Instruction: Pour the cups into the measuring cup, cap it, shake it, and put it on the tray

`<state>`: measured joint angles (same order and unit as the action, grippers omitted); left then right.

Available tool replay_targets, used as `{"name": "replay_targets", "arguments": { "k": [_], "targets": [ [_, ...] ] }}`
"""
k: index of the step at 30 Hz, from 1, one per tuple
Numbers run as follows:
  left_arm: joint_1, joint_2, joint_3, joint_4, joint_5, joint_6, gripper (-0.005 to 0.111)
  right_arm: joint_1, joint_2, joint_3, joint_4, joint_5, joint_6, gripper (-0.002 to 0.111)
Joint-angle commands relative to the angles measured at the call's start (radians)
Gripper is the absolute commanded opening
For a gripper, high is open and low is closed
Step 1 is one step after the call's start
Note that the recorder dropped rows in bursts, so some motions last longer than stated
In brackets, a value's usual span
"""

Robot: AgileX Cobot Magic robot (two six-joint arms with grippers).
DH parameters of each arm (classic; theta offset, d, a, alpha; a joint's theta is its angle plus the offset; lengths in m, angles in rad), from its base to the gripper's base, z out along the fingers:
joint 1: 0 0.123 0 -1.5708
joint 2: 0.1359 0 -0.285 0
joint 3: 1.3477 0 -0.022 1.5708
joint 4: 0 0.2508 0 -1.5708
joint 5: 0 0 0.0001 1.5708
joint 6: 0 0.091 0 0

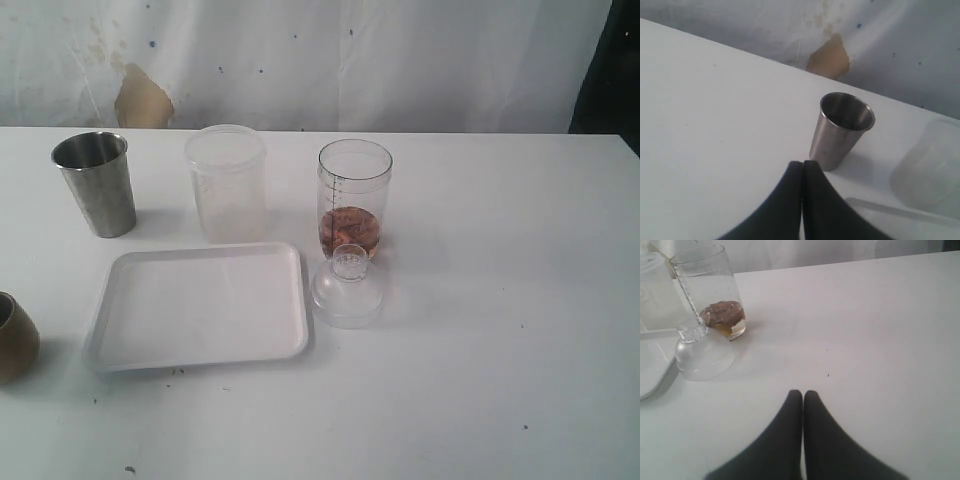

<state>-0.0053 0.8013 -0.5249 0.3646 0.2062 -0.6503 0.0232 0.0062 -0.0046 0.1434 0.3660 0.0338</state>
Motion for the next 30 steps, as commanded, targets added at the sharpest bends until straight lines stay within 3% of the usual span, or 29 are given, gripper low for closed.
{"name": "replay_targets", "arguments": {
  "k": [1, 12, 19, 26, 30],
  "targets": [
    [-0.008, -0.177, 0.100, -0.051, -0.023, -0.004, 0.001, 0.006, -0.006, 0.005, -0.005, -0.008, 0.005, 0.000],
    [-0.008, -0.557, 0.372, -0.065, -0.160, -0.004, 0.001, 0.006, -0.006, 0.005, -0.007, -0.015, 0.005, 0.000],
    [-0.008, -0.695, 0.525, -0.033, -0.282, -0.004, 0.001, 0.006, -0.006, 0.005, -0.007, -0.045, 0.005, 0.000],
    [-0.011, -0.720, 0.525, 0.044, -0.173, -0.004, 0.001, 0.006, -0.006, 0.005, -0.007, -0.084, 0.005, 0.000],
    [-0.047, -0.720, 0.525, 0.049, -0.102, 0.004, 0.001, 0.006, -0.006, 0.005, -0.007, -0.250, 0.005, 0.000]
  ]
}}
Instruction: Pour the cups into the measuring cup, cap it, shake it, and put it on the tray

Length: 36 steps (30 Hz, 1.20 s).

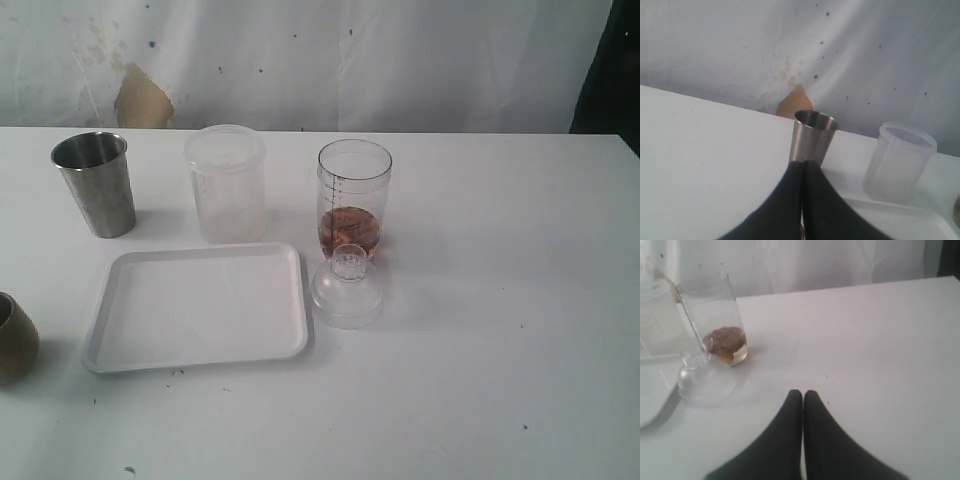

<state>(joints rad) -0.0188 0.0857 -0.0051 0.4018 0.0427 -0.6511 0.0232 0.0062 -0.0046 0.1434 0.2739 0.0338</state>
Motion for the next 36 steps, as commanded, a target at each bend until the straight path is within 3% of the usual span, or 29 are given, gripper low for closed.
{"name": "replay_targets", "arguments": {
  "k": [1, 5, 10, 16, 25, 30, 36],
  "targets": [
    [-0.036, -0.004, 0.005, 0.010, 0.072, 0.003, 0.001, 0.006, -0.006, 0.005, -0.007, -0.226, 0.005, 0.000],
    [-0.044, -0.004, 0.005, -0.005, 0.081, -0.004, 0.001, 0.006, -0.006, 0.005, 0.003, -0.539, 0.041, 0.000],
    [-0.055, -0.004, 0.005, -0.021, 0.086, -0.004, 0.001, 0.006, -0.006, 0.005, 0.016, -0.886, 0.403, 0.000],
    [-0.055, -0.004, 0.005, -0.019, 0.086, -0.001, 0.001, 0.006, 0.039, -0.071, 0.017, -0.893, 0.341, 0.000],
    [-0.055, -0.004, 0.005, -0.019, 0.086, 0.004, 0.001, 0.006, 0.477, -0.269, 0.012, -1.020, 0.332, 0.000],
    [-0.069, -0.004, 0.005, 0.000, 0.086, 0.004, 0.001, 0.006, 0.725, -0.406, -0.058, -0.850, 0.298, 0.000],
    [-0.075, -0.004, 0.005, 0.006, 0.084, 0.004, 0.001, 0.006, 0.931, -0.573, -0.266, -0.314, 0.298, 0.000]
  ]
}}
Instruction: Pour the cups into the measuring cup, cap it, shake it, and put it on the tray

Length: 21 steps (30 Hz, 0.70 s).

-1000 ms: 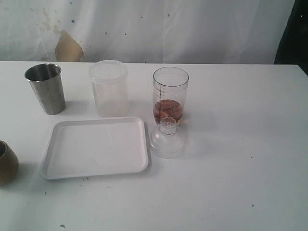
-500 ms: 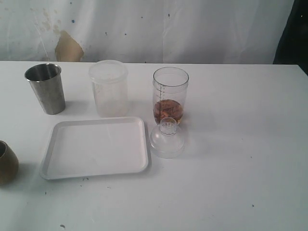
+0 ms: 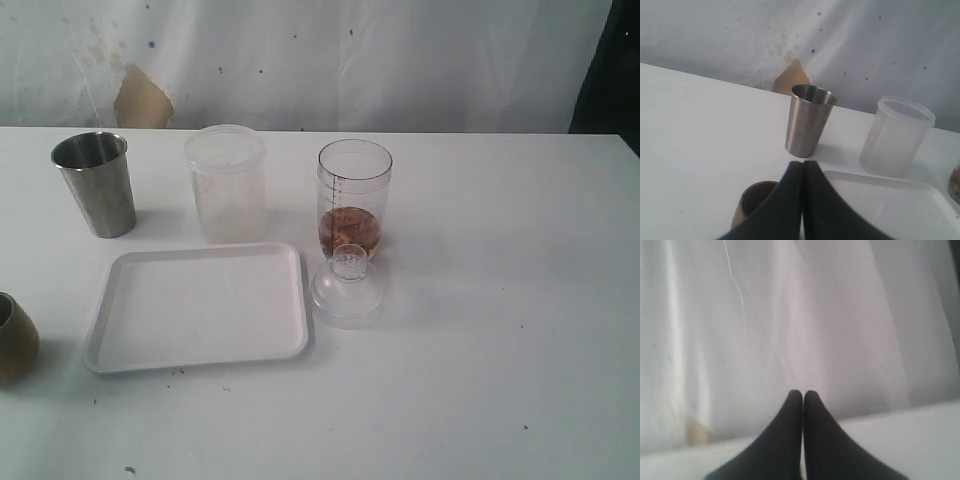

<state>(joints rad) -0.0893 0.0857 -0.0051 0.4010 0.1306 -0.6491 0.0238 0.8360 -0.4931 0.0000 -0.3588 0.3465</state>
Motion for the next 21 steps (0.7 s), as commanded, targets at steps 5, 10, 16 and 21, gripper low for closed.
{"name": "replay_targets", "arguments": {
  "k": [5, 10, 16, 21],
  "targets": [
    [-0.005, -0.004, 0.005, 0.009, -0.004, 0.002, 0.001, 0.007, 0.215, -0.218, -0.152, 0.710, -0.141, 0.000],
    [-0.019, -0.004, 0.005, 0.028, 0.011, 0.003, 0.001, 0.028, 0.285, -0.313, -0.084, 0.996, -0.292, 0.000],
    [-0.019, -0.004, 0.005, 0.028, 0.068, 0.003, 0.001, 0.112, 0.349, -0.332, 0.079, 1.077, -0.471, 0.019],
    [-0.019, -0.004, 0.005, 0.028, 0.068, 0.000, 0.001, 0.188, 0.447, -0.339, 0.103, 1.087, -0.477, 0.062]
  ]
}}
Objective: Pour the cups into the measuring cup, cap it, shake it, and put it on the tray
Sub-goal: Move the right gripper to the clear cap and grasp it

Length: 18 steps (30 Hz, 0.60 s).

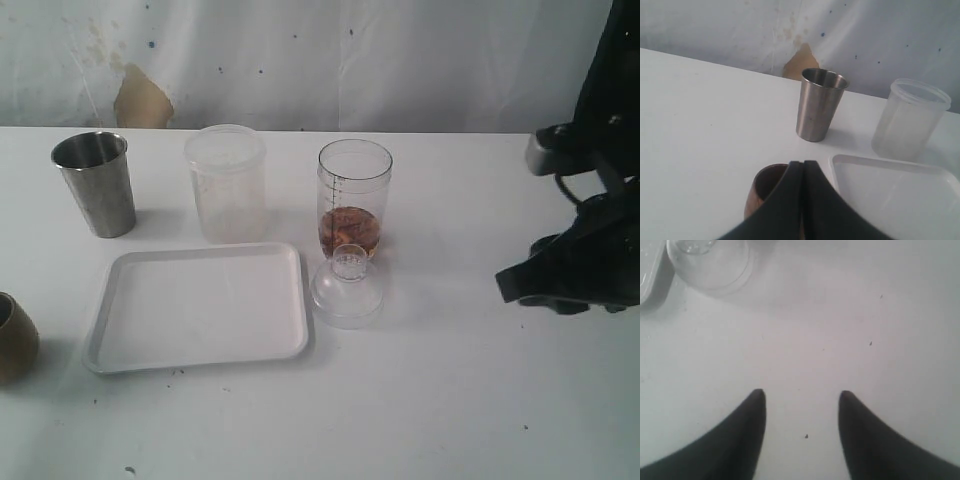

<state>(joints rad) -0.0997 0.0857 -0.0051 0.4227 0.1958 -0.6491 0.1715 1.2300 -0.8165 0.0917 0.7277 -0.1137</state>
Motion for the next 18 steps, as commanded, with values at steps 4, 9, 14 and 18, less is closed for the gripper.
{"name": "replay_targets", "arguments": {
  "k": [4, 9, 14, 18],
  "targets": [
    [-0.008, -0.004, 0.005, 0.007, 0.012, 0.000, 0.001, 0.080, 0.141, -0.076, 0.065, -0.016, -0.017, 0.072],
    [-0.008, -0.004, 0.005, 0.036, 0.069, 0.003, 0.001, 0.161, 0.296, -0.210, 0.094, -0.056, 0.008, 0.072],
    [-0.008, -0.004, 0.005, 0.036, 0.067, 0.003, 0.001, 0.215, 0.440, -0.342, 0.087, -0.073, 0.053, 0.072],
    [-0.008, -0.004, 0.005, 0.036, 0.067, 0.003, 0.001, 0.250, 0.537, -0.438, -0.025, -0.071, 0.186, 0.072]
  ]
}}
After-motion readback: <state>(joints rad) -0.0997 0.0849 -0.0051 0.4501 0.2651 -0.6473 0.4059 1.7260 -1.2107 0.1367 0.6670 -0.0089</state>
